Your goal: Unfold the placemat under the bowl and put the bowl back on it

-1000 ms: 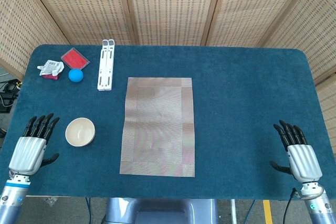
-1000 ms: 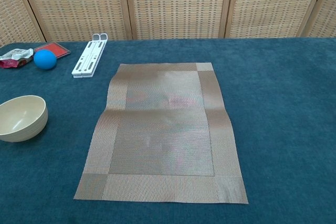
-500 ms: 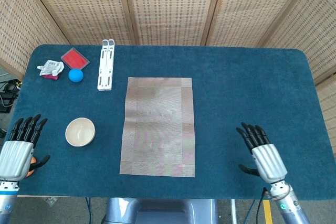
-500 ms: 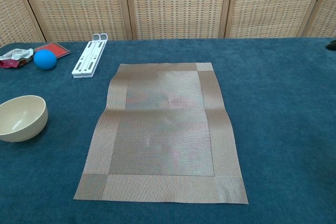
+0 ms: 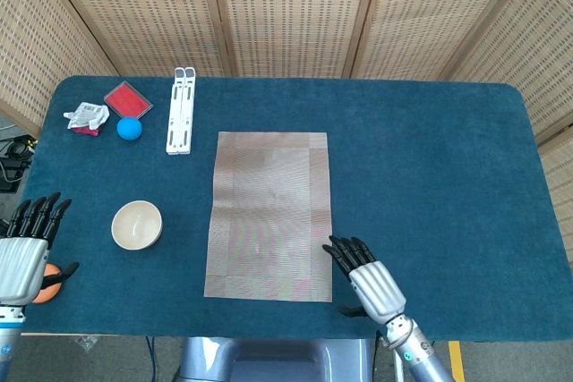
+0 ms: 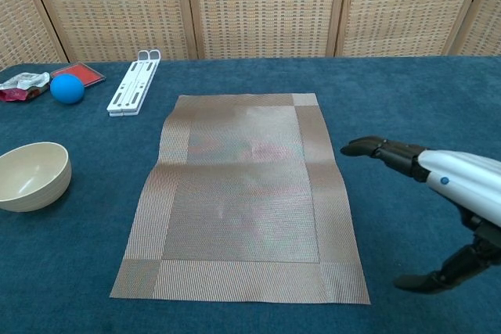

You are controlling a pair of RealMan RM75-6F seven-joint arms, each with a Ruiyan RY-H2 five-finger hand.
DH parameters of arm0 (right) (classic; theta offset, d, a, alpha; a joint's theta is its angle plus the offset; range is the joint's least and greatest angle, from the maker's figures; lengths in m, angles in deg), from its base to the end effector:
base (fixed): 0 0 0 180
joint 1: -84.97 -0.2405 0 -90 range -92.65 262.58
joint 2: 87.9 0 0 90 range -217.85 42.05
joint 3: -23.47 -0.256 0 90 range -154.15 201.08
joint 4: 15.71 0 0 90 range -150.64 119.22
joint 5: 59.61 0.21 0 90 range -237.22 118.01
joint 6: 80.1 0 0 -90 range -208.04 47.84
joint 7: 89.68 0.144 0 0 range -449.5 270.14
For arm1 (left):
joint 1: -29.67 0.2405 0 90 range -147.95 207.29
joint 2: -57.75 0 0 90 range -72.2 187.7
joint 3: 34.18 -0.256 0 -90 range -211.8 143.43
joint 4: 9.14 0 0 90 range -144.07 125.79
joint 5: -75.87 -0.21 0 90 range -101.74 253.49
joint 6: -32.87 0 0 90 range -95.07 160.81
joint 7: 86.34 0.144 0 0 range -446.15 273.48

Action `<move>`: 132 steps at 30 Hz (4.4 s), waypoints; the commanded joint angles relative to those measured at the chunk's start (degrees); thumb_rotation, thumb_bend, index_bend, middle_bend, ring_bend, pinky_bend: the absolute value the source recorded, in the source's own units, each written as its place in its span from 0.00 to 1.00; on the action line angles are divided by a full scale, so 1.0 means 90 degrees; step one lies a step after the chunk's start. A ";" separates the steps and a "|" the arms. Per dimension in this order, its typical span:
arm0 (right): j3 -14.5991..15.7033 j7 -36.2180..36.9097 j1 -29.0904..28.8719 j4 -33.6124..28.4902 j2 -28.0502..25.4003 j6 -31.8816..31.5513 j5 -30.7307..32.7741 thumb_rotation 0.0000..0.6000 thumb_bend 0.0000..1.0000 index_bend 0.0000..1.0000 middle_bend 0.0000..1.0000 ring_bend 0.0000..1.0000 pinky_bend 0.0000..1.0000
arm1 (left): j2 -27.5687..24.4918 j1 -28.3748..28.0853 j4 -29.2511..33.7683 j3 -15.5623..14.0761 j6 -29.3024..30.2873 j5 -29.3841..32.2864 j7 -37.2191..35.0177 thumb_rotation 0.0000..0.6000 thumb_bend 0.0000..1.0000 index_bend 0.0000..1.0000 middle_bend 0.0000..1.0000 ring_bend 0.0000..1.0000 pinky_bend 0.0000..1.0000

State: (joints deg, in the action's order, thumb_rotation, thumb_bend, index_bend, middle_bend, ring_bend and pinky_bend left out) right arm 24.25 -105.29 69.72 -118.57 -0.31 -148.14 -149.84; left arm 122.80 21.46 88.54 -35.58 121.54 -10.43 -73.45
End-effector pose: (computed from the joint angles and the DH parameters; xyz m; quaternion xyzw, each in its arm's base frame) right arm -0.1660 -0.1800 -0.0099 0.6964 -0.4527 0.4429 0.3377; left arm -0.2829 0.1807 0.1444 -0.6319 -0.3366 -0.3673 0.5938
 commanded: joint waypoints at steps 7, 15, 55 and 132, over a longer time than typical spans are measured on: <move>0.0000 0.0140 0.0123 0.0568 0.0780 -0.0292 0.0139 1.00 0.16 0.05 0.00 0.00 0.00 | 0.0017 0.0026 -0.0025 0.0085 -0.0132 0.0066 0.0043 1.00 0.10 0.04 0.00 0.00 0.00; -0.0060 0.0420 0.0203 0.1106 0.1214 -0.0422 0.0359 1.00 0.20 0.04 0.00 0.00 0.00 | 0.0020 0.0034 -0.0063 0.0163 -0.0287 0.0171 0.0036 1.00 0.10 0.04 0.00 0.00 0.00; 0.0047 0.0498 0.0439 0.2076 0.2169 -0.0431 0.0811 1.00 0.22 0.00 0.00 0.00 0.00 | 0.0075 0.0065 -0.0189 0.0354 -0.0563 0.0356 0.0039 1.00 0.10 0.04 0.00 0.00 0.00; -0.0245 0.2652 0.0441 0.3914 0.3050 -0.1784 -0.0063 1.00 0.59 0.66 0.19 0.00 0.05 | 0.0089 0.0071 -0.0210 0.0459 -0.0732 0.0501 -0.0111 1.00 0.10 0.05 0.00 0.00 0.00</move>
State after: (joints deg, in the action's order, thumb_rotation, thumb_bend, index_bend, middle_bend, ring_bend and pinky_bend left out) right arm 22.02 -81.42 73.67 -83.29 27.20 -164.15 -150.36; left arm 123.60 22.09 86.65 -31.45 114.94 -5.92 -74.44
